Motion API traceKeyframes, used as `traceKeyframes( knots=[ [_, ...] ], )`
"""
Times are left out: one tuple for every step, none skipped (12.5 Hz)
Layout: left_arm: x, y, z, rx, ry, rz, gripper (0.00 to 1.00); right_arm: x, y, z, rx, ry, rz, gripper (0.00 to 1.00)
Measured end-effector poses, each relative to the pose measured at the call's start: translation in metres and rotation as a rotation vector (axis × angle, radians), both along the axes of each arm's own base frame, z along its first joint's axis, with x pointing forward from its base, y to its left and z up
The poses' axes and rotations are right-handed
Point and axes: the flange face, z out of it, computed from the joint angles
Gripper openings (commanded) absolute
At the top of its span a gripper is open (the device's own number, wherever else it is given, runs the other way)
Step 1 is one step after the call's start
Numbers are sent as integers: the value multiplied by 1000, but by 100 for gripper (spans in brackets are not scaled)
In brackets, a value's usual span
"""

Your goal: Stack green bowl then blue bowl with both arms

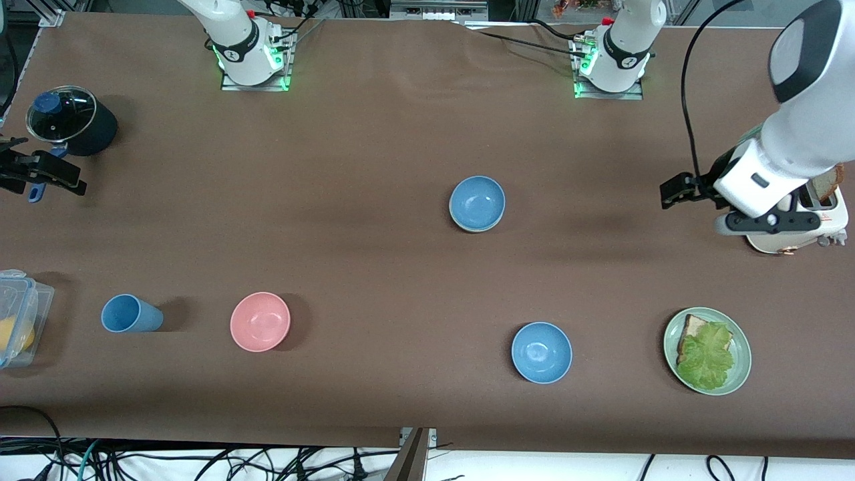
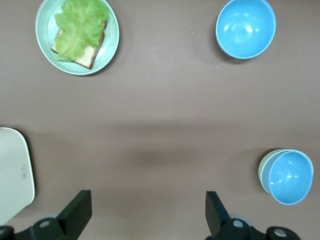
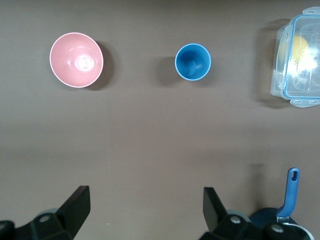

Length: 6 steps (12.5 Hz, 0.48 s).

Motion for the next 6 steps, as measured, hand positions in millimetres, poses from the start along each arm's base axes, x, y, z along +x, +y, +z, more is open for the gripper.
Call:
traceKeyframes(
  knots=[
    [0,1,4,0,-4,1,100,0,0,0,0,0,0,100],
    [0,1,4,0,-2,1,100,0,0,0,0,0,0,100],
    [1,0,3,-1,1,-4,100,0,0,0,0,0,0,100],
    [0,-5,2,1,2,-15,100,0,0,0,0,0,0,100],
    [0,-12,0,9,3,-24,100,0,0,0,0,0,0,100],
    [0,-18,-1,25,3,-28,100,0,0,0,0,0,0,100]
  ],
)
